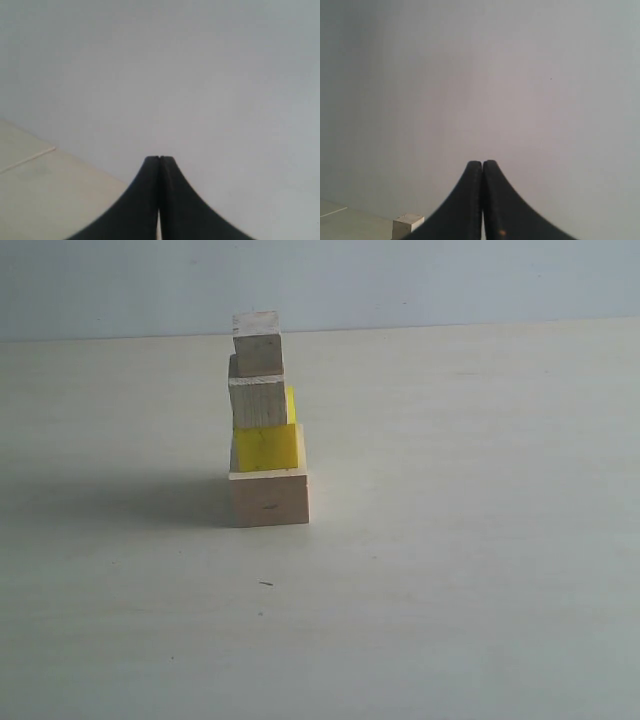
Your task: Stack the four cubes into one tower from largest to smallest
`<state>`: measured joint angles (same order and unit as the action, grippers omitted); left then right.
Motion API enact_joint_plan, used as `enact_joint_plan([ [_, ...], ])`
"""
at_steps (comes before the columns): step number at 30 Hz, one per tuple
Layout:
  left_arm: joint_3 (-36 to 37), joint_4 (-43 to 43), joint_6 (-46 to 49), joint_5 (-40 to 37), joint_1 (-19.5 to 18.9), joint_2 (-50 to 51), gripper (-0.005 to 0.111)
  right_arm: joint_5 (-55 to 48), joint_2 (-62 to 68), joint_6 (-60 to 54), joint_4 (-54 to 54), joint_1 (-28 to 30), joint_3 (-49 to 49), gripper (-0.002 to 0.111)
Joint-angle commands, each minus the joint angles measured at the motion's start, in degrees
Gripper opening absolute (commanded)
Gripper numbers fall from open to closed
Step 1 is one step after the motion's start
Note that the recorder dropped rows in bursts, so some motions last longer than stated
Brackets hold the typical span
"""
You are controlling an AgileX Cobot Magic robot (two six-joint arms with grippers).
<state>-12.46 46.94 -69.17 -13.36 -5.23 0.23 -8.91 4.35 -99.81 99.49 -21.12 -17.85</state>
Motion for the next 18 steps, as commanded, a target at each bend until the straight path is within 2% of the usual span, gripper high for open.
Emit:
enact_joint_plan([
  [1, 4.4, -5.42, -0.2, 2.11, -0.1, -0.23, 0.0, -0.36, 0.23, -0.11, 0.11, 0.21, 0.26, 0.0],
  [4, 6.56, -7.84, -0.2, 6.43, -0.1, -0.23, 0.0, -0.36, 0.23, -0.11, 0.11, 0.21, 0.26, 0.0],
  [11, 11.07, -7.0, 0.0, 19.0, -0.1, -0.23, 0.0, -0.36, 0.23, 0.0, 0.11, 0.21, 0.26, 0.0],
  [18, 12.46, -7.7, 0.29, 19.01, 0.17, -0.23, 0.0, -0.36, 0.23, -0.11, 0.11, 0.21, 0.26, 0.0],
])
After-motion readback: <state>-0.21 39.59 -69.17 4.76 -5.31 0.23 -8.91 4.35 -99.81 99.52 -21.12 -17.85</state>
